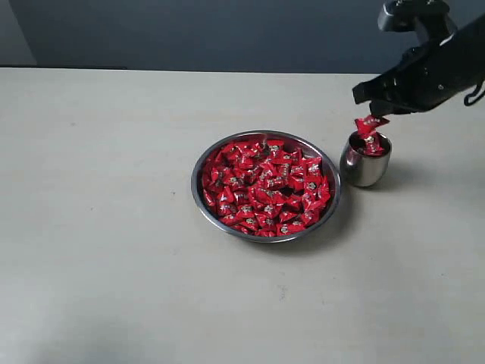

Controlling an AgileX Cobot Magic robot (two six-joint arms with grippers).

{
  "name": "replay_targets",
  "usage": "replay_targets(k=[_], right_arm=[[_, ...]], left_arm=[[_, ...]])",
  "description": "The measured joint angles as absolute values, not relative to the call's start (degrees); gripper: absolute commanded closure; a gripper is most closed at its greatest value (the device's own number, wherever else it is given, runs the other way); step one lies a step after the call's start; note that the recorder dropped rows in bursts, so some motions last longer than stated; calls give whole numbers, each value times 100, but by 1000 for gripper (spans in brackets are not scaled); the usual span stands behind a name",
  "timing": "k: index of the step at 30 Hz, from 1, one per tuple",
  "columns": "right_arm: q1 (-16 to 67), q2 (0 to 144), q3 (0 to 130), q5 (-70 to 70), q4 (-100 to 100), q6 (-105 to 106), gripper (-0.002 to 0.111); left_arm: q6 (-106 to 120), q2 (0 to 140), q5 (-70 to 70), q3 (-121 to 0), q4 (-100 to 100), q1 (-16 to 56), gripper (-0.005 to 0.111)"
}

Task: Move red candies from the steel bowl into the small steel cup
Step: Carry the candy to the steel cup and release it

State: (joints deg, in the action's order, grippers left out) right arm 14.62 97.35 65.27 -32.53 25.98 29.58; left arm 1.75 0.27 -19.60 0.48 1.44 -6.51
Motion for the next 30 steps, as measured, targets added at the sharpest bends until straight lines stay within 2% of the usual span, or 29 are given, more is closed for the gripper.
replay_targets(k=[4, 17, 25, 30], right_arm=[[1440, 9747, 6092, -2737, 2598, 2993, 109], [1440, 10378, 6013, -1868, 2621, 3016, 109], [1440, 10462, 6013, -1824, 2641, 3016, 79], [1440, 10422, 6013, -1815, 2641, 3016, 78]], left_arm=[[175, 27, -1960, 48, 144, -651, 106], [175, 27, -1960, 48, 144, -651, 106], [175, 27, -1960, 48, 144, -651, 106], [175, 27, -1960, 48, 144, -651, 106]])
